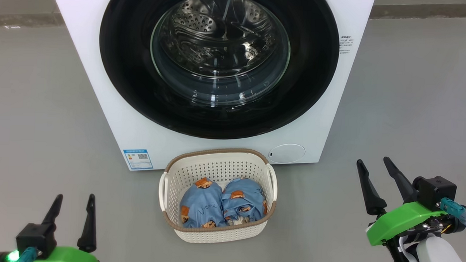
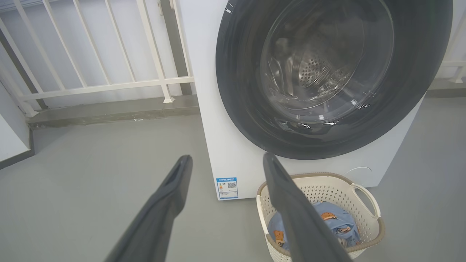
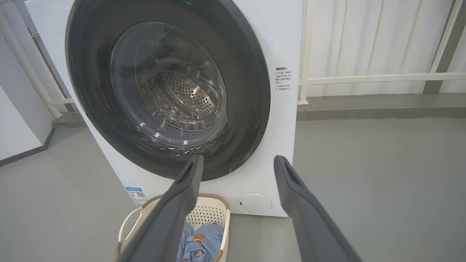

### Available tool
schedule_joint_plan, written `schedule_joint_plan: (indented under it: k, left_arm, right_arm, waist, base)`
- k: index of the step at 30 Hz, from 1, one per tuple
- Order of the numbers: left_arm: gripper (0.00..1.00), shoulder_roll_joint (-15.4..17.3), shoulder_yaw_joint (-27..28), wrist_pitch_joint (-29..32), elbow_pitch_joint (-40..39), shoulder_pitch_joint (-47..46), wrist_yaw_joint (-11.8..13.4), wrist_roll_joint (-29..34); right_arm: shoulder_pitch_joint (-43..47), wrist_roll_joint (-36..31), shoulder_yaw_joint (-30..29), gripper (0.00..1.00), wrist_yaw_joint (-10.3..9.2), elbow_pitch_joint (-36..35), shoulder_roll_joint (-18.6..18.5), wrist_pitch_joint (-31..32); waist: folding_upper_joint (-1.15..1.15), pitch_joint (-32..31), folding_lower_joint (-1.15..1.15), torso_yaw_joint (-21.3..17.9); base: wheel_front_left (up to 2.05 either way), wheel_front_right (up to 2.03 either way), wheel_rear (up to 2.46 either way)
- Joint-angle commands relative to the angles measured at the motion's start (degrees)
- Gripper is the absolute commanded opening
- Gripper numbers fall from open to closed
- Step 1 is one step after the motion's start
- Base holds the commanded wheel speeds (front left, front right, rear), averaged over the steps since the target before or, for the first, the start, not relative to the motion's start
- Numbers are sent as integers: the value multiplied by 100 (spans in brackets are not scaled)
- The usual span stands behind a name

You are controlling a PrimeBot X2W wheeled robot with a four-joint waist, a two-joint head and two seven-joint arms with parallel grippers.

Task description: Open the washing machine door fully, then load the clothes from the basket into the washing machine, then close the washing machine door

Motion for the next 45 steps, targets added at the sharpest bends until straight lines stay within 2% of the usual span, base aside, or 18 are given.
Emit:
schedule_joint_plan:
  k: [1,8,28,45]
  left_arm:
    - [100,109,226,-60,-120,-258,26,-45]
    - [100,117,293,-60,-62,-278,121,-58]
    - [100,189,255,-60,-32,-314,10,-52]
    - [100,158,306,-60,-72,-313,-4,-103]
  right_arm:
    - [-148,-39,96,100,9,-168,-5,-3]
    - [-130,-49,47,100,9,-171,-2,-11]
    - [-95,-134,7,100,9,-206,31,12]
    - [4,-111,-63,100,9,-143,65,-7]
  waist:
    - [0,0,0,-2]
    - [0,10,0,-15]
    - [0,17,0,-5]
    - [0,77,0,26]
  base:
    - [0,0,0]
    - [0,0,0]
    - [6,6,-12]
    - [96,96,-192]
